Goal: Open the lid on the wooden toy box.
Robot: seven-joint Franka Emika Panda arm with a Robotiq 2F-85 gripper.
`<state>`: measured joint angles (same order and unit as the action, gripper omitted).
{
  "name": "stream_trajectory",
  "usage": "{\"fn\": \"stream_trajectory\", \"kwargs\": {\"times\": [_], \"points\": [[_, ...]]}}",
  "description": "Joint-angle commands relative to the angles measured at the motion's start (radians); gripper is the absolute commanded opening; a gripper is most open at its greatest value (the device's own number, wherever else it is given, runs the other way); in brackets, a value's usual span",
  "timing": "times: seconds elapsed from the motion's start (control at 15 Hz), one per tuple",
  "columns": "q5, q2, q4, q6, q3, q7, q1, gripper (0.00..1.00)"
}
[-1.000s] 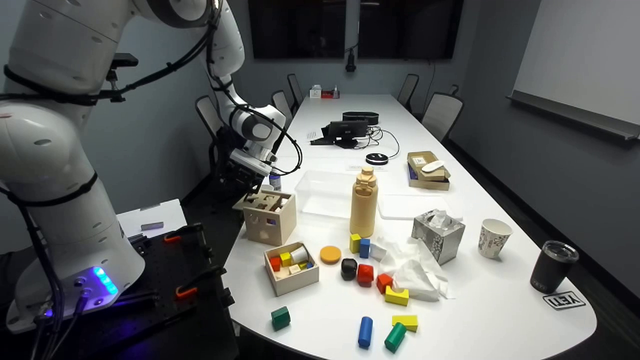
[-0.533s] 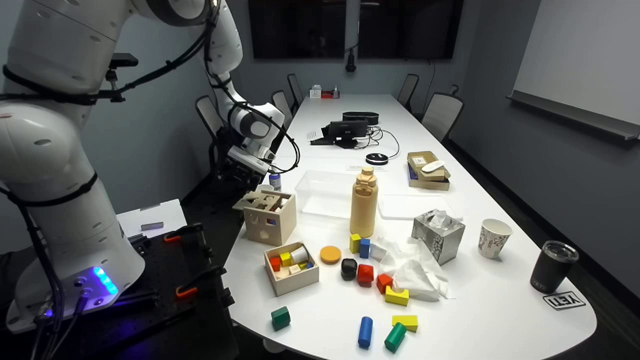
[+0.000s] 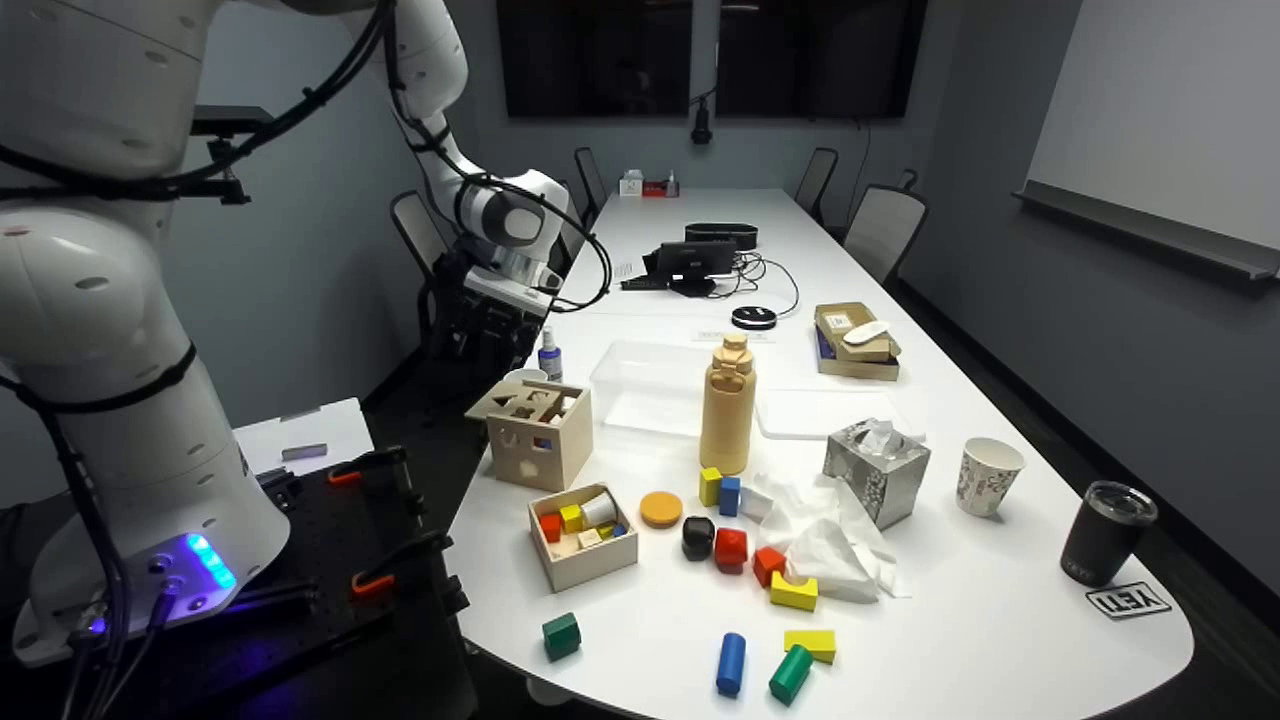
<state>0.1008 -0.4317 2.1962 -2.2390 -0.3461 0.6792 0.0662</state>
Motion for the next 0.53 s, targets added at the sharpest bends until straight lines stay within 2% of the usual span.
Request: {"fn": "stream_trajectory", "kwargs": {"times": [0.0, 0.2, 0.47], "points": [[-0.134, 0.111, 0.078, -0.079, 0.071, -0.102, 0.062, 1.00], [-0.258, 0.154, 0.118, -0.158, 0.105, -0.198, 0.088, 1.00], [-0.380, 0.185, 0.155, -0.199, 0.131, -0.307, 0.111, 1.00]]}}
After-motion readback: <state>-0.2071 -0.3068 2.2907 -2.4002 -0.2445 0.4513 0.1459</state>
